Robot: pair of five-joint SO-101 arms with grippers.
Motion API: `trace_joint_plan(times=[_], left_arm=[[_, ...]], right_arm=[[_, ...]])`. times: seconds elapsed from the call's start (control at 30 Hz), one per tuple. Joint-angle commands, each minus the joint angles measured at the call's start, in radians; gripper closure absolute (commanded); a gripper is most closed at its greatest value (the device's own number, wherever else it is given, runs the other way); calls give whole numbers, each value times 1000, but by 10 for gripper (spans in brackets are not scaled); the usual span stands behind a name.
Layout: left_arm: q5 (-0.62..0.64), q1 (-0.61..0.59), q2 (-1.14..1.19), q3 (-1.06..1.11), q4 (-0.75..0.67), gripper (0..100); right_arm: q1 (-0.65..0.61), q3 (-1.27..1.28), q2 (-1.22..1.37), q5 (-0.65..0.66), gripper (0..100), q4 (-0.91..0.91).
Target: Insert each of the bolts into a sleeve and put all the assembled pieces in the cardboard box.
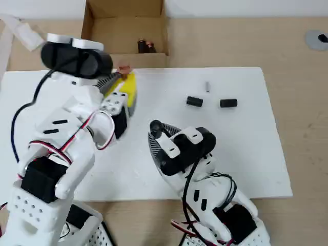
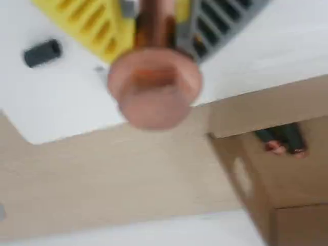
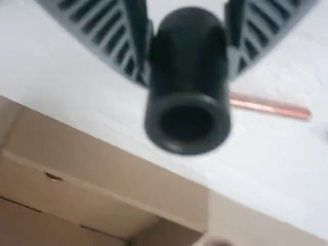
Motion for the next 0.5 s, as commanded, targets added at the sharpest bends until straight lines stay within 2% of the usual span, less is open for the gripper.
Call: trace_joint_plan(times=[0.0, 0.1, 0.33, 0.47], left_arm=[[17, 40, -25, -61, -20, 995], [63, 41, -88, -63, -23, 995], [66, 43, -188, -20, -5, 995], [61, 101, -202, 9, -9, 995]], right_arm=[[-18, 13, -91, -41, 988, -87], [-19, 25, -88, -46, 988, -115], [-19, 36, -88, -46, 989, -107], [-19, 36, -88, -46, 989, -107]])
